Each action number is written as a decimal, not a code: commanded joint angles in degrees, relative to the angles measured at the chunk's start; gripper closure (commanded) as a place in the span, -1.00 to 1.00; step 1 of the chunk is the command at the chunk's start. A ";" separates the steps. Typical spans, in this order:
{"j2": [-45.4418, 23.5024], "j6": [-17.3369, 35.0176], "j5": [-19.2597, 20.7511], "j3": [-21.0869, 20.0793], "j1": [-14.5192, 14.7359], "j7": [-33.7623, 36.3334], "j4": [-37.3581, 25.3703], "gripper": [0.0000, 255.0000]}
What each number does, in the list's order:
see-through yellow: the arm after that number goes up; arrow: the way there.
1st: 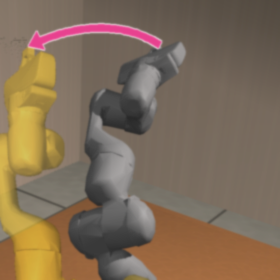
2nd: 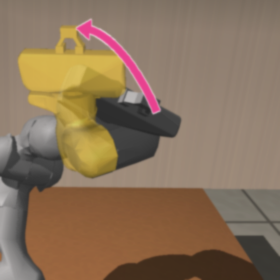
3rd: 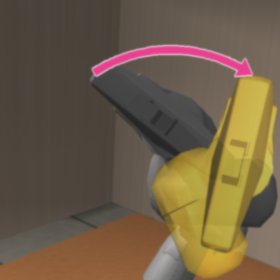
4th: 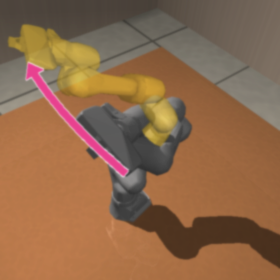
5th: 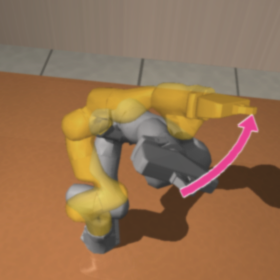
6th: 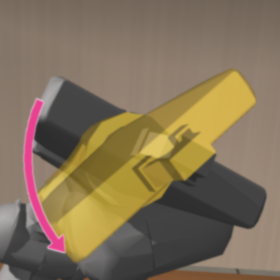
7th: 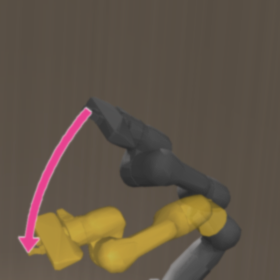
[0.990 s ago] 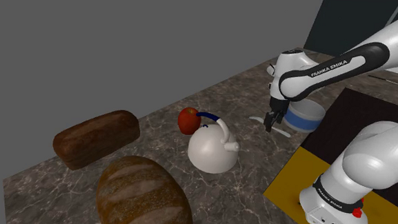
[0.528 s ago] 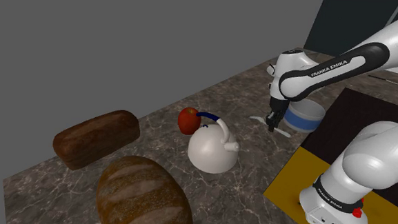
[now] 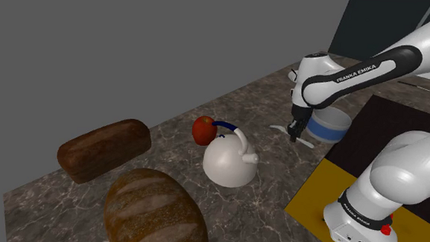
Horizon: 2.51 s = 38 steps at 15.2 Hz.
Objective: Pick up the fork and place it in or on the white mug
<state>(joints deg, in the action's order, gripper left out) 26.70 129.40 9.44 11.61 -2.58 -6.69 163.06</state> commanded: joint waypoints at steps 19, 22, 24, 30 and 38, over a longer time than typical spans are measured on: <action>10.35 -19.44 -1.32 -1.83 0.14 -0.45 -9.12 1.00; 11.19 -22.09 -1.54 -2.09 0.20 -0.53 -10.93 1.00; 11.65 -23.82 -1.68 -2.25 0.25 -0.58 -12.19 1.00; 12.62 -28.80 -2.09 -2.73 0.38 -0.74 -16.22 1.00; 13.49 -29.34 3.83 4.44 -4.09 -9.11 -16.76 1.00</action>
<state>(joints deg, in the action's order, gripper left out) 40.87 99.56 12.18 14.60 -5.95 -14.18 146.68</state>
